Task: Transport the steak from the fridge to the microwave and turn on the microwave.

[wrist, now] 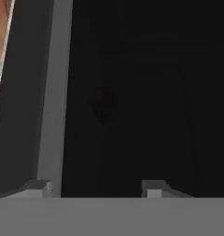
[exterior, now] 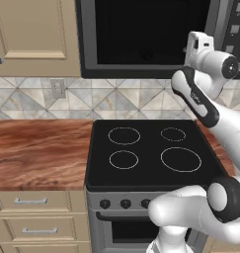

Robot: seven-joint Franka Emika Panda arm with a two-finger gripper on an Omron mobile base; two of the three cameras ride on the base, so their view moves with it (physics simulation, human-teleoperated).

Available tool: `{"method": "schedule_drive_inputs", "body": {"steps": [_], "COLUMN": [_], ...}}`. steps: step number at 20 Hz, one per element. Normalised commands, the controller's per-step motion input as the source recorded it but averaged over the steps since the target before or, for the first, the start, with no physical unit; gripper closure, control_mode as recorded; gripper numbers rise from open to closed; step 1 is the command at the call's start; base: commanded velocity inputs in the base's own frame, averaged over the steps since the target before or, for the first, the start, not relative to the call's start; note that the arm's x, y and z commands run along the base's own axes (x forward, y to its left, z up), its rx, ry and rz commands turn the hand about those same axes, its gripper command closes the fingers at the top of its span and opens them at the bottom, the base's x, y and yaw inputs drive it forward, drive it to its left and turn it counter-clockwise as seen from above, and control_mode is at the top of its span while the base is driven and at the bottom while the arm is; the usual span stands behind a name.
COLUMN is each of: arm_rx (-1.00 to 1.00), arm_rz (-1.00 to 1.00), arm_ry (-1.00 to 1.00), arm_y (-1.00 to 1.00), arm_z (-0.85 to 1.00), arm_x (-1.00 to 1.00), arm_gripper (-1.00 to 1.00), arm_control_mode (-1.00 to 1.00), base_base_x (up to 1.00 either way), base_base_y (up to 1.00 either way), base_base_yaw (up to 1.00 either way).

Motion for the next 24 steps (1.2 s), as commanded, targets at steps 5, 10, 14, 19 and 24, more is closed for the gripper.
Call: {"method": "schedule_drive_inputs", "body": {"steps": [5,10,14,19,24], "arm_rx": [-0.04,-0.01,0.02,0.02,0.01], "arm_rz": [-0.13,-0.13,-0.03,0.00,0.00], "arm_ry": [0.00,0.12,0.09,0.01,-0.10], "arm_y": [-0.09,-0.07,-0.09,-0.17,-0.29], "arm_z": [0.00,0.12,0.46,0.46,0.04], "arm_x": [0.73,0.19,-0.98,-1.00,-1.00], "arm_gripper": [-1.00,-1.00,-1.00,-1.00,-1.00], "arm_control_mode": [-1.00,-1.00,-1.00,-1.00,-1.00], "base_base_x": [0.00,0.00,0.00,0.00,0.00], "base_base_y": [0.00,0.00,0.00,0.00,0.00], "base_base_yaw": [0.00,0.00,0.00,0.00,0.00]}}
